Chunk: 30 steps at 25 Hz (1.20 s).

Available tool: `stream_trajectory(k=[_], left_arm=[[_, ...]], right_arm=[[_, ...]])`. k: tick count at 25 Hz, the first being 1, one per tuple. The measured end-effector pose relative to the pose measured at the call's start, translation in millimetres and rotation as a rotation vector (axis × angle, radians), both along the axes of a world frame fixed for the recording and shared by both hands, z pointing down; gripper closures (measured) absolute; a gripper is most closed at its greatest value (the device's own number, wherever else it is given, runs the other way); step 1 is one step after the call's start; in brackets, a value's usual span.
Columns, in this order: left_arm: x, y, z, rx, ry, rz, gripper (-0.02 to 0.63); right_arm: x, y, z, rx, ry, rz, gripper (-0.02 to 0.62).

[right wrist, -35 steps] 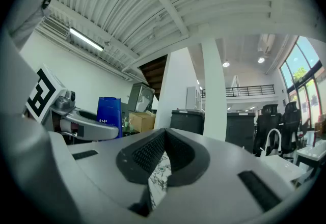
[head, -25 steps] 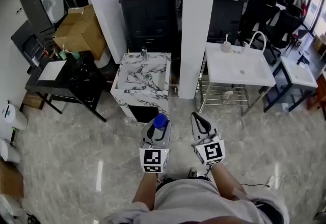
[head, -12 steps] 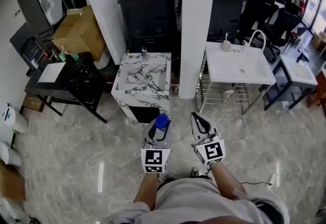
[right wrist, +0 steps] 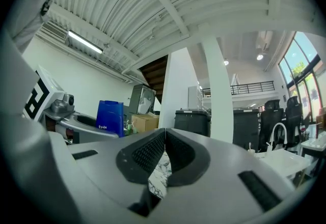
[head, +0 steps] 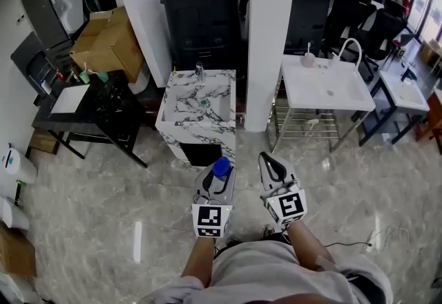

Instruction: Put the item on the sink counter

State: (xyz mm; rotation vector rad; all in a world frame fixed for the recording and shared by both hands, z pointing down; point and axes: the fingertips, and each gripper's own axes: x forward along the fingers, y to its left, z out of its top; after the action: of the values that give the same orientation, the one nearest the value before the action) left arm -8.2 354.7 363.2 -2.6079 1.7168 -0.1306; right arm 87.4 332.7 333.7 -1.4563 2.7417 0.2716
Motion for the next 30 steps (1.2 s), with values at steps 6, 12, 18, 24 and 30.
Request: stream_trajectory(k=[6,12,18,24,30], left_arm=[[-25,8,14,-0.025,0.002,0.007,0.440],[-43,2,23,-0.044,0.016,-0.002,0.440],[-47,-6,15,-0.019,-0.001,0.016,0.440],[-50,-20,16,-0.025,-0.008,0.025,0.440],[-44,-62,20,-0.057,-0.014,0.042,0.440]], right_arm=[[-28,5,11,-0.014,0.009,-0.001,0.591],[-47,0,7,0.004,0.010,-0.016,0.591],[-56,-17,7,0.009,-0.018,-0.034,0.591],[-67,-36,11,-0.002,-0.039,-0.074,0.591],[-64,-79,13,-0.023,-0.051,-0.088,0.591]])
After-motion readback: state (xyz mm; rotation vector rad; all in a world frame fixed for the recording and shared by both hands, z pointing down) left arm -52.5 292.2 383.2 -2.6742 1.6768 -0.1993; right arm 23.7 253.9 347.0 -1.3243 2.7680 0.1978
